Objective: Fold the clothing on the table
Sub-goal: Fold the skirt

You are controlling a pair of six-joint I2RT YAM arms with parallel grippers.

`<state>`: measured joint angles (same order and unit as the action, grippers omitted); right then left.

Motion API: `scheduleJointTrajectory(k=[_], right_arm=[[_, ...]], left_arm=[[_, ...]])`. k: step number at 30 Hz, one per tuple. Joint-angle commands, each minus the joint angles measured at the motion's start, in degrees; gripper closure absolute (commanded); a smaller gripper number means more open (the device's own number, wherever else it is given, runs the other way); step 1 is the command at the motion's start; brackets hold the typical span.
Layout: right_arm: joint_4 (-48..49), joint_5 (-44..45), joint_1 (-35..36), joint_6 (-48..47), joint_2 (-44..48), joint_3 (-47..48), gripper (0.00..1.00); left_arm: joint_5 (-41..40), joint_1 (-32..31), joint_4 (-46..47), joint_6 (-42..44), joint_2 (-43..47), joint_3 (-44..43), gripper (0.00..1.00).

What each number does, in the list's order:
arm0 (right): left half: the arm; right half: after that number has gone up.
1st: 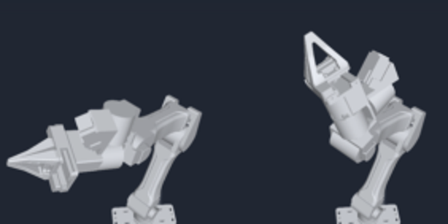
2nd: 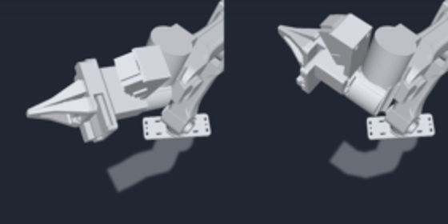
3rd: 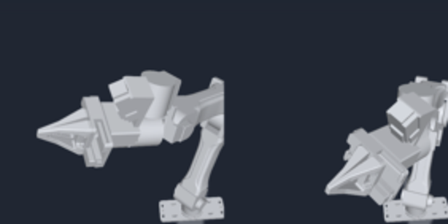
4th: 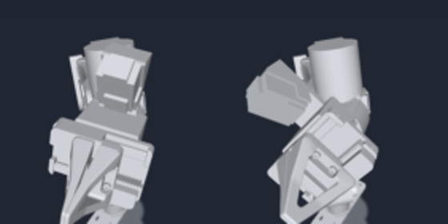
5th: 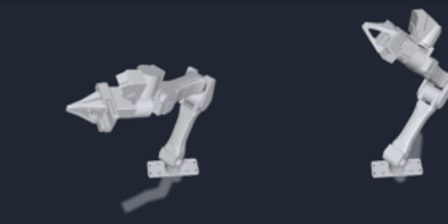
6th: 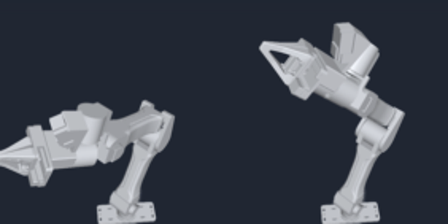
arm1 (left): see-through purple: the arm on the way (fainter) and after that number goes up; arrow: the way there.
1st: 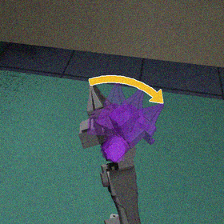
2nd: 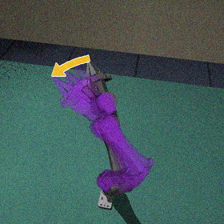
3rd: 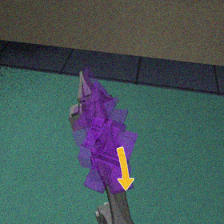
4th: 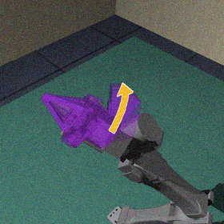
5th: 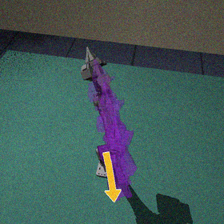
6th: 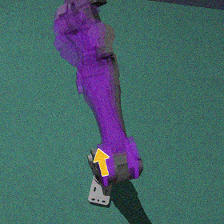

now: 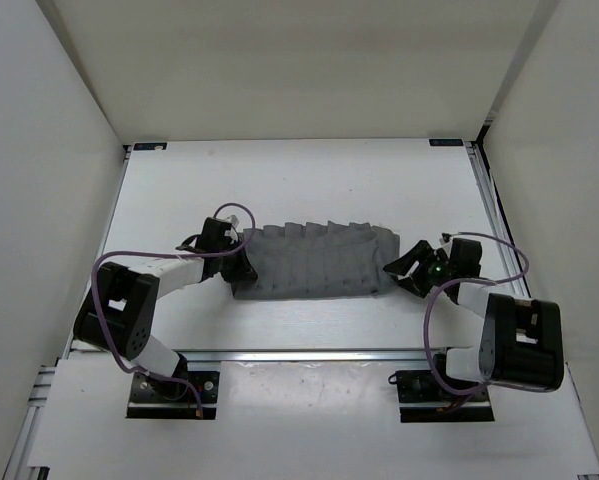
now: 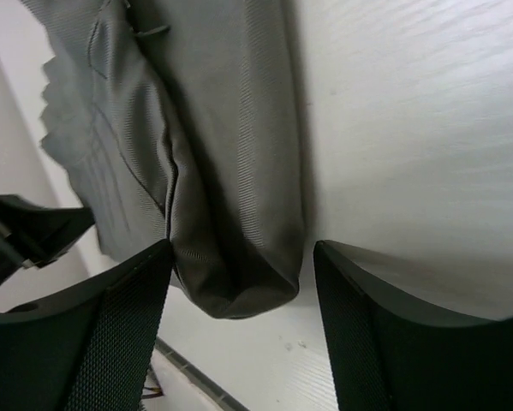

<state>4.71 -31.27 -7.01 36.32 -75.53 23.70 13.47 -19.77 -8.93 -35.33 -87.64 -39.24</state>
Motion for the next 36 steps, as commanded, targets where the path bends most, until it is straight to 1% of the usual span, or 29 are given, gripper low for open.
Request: scheduleJointTrajectory(k=[1, 2, 5, 11, 12, 13, 14, 15, 16, 17, 18, 20, 22, 23, 25, 29, 31, 33, 34, 35, 36], right_arm=[[11.6, -7.0, 0.0, 6.7, -2.9, -3.5, 0.29], [14.2, -8.3, 0.1, 7.7, -3.6, -4.0, 0.29], [15.8, -8.7, 1.8, 8.1, -6.9, -3.7, 0.32], [21.8, -11.6, 3.2, 10.8, -12.4, -1.5, 0.45], [21.2, -11.6, 3.5, 10.4, -13.4, -0.3, 0.49], [20.7, -11.3, 3.8, 9.1, -13.7, 0.8, 0.56], [18.3, -10.1, 4.1, 8.9, -14.0, 1.4, 0.61], [16.2, -9.0, 4.5, 7.6, -14.2, 2.7, 0.78], [15.5, -8.3, 4.6, 7.1, -13.9, 3.8, 0.92], [13.2, -7.0, 4.5, 6.5, -13.5, 4.1, 0.98], [11.8, -5.1, 4.4, 5.6, -12.3, 4.2, 1.0], [9.0, -2.1, 3.8, 4.5, -8.4, 4.0, 1.0], [3.8, 1.6, 2.8, 2.5, -5.9, 4.7, 1.0], [3.1, 2.4, 2.3, 1.6, -3.7, 4.6, 1.0], [-1.2, 4.8, 0.9, 0.8, -1.2, 4.8, 1.0], [-4.6, 7.5, -1.2, -0.7, 4.9, 3.8, 1.0], [-6.9, 7.5, -1.5, -0.1, 8.0, 4.0, 1.0], [-7.4, 7.3, -0.6, 0.3, 12.4, 4.9, 1.0], [-8.2, 8.1, 1.3, 0.8, 13.2, 5.0, 1.0], [-8.5, 8.6, 2.1, 0.7, 15.1, 6.6, 1.0], [-8.3, 8.9, 4.4, 1.0, 15.9, 8.6, 1.0]], left_arm=[[-1.5, 0.1, 0.6, 1.2, 1.7, 0.3, 1.0], [-1.6, 0.1, 0.7, 1.3, 1.8, 0.4, 1.0], [-1.8, -0.3, 0.4, 1.7, 1.4, 0.4, 1.0], [-1.6, -0.4, 0.7, 1.8, 1.2, 0.5, 1.0], [-1.6, -0.3, 0.6, 1.8, 1.2, 0.7, 1.0], [-1.8, -0.2, 0.3, 2.0, 1.0, 0.5, 1.0], [-1.8, -0.6, 0.1, 1.8, 1.1, 0.7, 1.0], [-1.8, -0.4, 0.4, 2.2, 1.1, 1.0, 1.0], [-1.6, -0.6, 0.1, 1.8, 1.2, 0.8, 1.0], [-1.6, -0.6, 0.1, 2.2, 1.6, 0.7, 1.0], [-2.0, -0.4, 0.0, 2.1, 1.2, 0.8, 1.0], [-2.3, -0.5, 0.1, 2.3, 1.7, 0.9, 1.0], [-2.1, -0.7, 0.1, 2.1, 1.3, 1.1, 1.0], [-2.0, -1.1, 0.4, 2.0, 1.0, 1.1, 1.0], [-1.9, -2.6, 0.8, 1.5, 0.2, 0.8, 1.0], [-1.3, -6.7, 1.8, 1.1, -2.5, -0.7, 1.0], [-1.0, -8.4, 1.9, 1.0, -4.1, -2.2, 1.0], [-0.7, -10.1, 1.6, 1.2, -6.1, -3.4, 1.0], [-0.6, -10.5, 1.6, 1.3, -6.8, -4.5, 1.0], [-0.5, -11.2, 1.7, 1.1, -7.3, -5.0, 1.0], [-0.5, -11.6, 1.4, 1.2, -8.2, -5.7, 1.0]])
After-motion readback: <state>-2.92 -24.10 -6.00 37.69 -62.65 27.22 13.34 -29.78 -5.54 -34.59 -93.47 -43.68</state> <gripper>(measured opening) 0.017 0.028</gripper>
